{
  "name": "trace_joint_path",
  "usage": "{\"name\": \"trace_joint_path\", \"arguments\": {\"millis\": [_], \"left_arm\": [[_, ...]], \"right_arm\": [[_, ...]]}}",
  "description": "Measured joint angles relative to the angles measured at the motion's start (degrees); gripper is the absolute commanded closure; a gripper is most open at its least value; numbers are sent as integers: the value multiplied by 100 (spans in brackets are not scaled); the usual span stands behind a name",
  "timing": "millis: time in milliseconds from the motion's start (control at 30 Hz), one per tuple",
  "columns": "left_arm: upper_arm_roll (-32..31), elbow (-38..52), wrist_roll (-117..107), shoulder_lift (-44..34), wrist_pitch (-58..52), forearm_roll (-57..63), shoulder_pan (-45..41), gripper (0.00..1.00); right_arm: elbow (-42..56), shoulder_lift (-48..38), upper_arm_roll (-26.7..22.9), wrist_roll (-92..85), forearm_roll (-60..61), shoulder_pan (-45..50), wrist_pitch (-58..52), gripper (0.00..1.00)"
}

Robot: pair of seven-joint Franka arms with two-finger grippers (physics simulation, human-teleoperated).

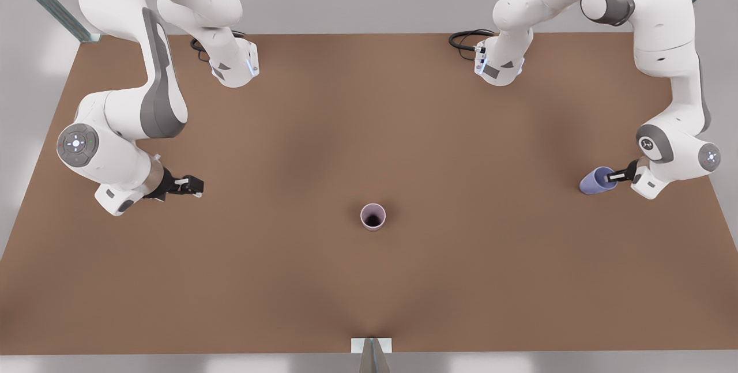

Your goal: Stack the cups, with the pink cup at the bottom and the purple cup at the top

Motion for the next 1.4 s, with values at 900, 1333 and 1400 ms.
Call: {"name": "trace_joint_path", "arguments": {"millis": [900,1333,1400], "left_arm": [[-13,1007,-2438,-635,-896,-333,-4367,79],[-5,3156,-5153,530,-1673,-936,-5771,79],[-1,3491,-5553,741,-1673,-1053,-5882,79]], "right_arm": [[11,-3,-9,-290,10,-201,-1,0],[0,6,-9,-272,9,-187,22,0],[-1,5,-9,-272,9,-184,26,0]]}}
